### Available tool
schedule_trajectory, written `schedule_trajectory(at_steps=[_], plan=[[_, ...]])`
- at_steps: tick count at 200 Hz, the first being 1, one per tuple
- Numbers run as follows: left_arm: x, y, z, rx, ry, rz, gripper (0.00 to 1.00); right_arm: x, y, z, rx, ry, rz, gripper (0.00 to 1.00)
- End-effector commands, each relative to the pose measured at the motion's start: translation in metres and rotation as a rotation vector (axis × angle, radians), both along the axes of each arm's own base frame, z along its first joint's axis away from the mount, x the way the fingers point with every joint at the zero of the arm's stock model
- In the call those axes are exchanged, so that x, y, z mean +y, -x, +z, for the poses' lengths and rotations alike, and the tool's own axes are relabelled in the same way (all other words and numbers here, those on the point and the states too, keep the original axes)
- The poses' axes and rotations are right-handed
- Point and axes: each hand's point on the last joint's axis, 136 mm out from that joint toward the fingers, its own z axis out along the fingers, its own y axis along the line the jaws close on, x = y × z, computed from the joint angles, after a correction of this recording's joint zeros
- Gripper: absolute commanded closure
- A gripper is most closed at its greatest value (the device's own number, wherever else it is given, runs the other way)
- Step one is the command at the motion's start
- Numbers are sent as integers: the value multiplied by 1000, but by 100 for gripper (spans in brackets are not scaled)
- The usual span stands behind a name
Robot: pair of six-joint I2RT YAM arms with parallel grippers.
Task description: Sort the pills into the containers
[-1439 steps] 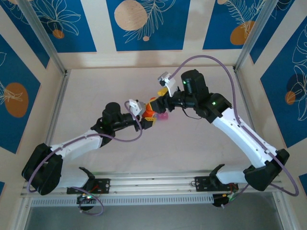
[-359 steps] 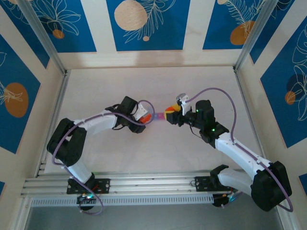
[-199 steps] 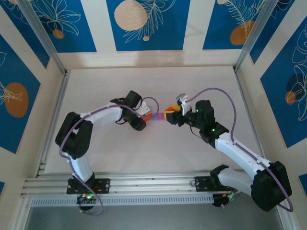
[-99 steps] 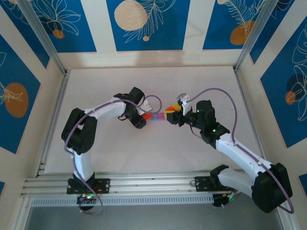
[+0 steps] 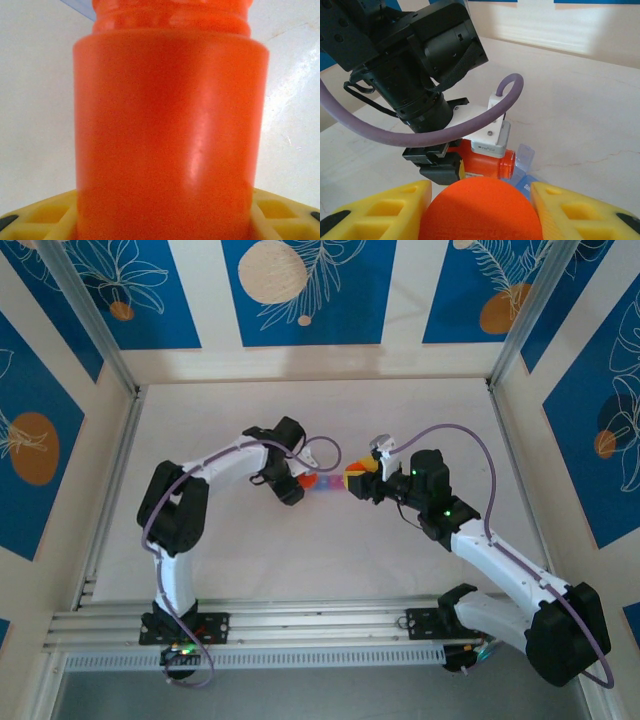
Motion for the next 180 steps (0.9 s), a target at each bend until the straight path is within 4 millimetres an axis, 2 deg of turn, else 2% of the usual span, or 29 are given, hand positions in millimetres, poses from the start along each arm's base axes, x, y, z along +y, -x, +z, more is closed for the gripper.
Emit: schedule_trajectory(at_steps=[1, 180], plan=[[1, 3, -1, 21, -40, -31, 100, 0, 5, 1, 1, -5, 2, 70], [-2, 5, 1, 26, -180, -107, 100, 0, 7, 3, 2, -6, 6, 70]])
